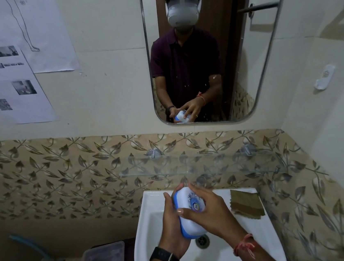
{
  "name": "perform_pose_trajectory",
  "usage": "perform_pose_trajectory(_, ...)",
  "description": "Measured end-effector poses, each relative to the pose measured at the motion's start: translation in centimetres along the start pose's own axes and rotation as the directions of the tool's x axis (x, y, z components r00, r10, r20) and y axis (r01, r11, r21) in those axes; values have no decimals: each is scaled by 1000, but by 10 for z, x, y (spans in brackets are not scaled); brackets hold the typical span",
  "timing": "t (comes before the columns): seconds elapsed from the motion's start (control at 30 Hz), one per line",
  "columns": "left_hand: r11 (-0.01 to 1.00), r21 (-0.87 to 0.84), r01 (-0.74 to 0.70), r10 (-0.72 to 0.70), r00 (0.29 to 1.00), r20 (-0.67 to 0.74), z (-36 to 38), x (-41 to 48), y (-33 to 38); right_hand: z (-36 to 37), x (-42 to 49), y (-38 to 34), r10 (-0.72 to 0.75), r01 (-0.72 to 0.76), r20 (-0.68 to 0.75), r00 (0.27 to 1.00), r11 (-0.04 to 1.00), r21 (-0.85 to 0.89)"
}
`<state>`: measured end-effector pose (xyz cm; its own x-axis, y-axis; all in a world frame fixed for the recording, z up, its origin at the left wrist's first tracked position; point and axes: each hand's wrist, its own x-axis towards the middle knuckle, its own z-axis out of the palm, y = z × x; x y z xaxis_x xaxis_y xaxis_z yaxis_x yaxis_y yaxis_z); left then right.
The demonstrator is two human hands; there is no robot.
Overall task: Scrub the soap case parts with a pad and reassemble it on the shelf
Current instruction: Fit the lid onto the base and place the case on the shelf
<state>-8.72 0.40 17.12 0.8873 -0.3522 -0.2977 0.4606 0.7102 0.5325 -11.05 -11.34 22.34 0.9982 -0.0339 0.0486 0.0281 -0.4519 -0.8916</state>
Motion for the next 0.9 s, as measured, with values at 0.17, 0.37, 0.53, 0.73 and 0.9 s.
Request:
perform_pose_trajectory(0.17,981,168,98,-87,993,-74,-4,2,11,-16,9,2,107,-114,88,990,990,80)
perform_pose_trajectory(0.37,951,237,198,-180,979,-98,-8,5,29,-36,16,7,284,-333,201,938,900,281)
perform_pose_trajectory(0.53,973,138,183,-166,978,-122,-10,13,43,-43,10,18,306,-330,144,941,740,586)
perform_pose_trajectory(0.73,891,427,-155,183,983,-26,3,4,35,-48,15,31,406,-156,-154,901,634,757)
perform_pose_trajectory(0.9,691,639,-338,449,893,-14,24,11,26,-42,21,35,428,-94,-224,876,605,790)
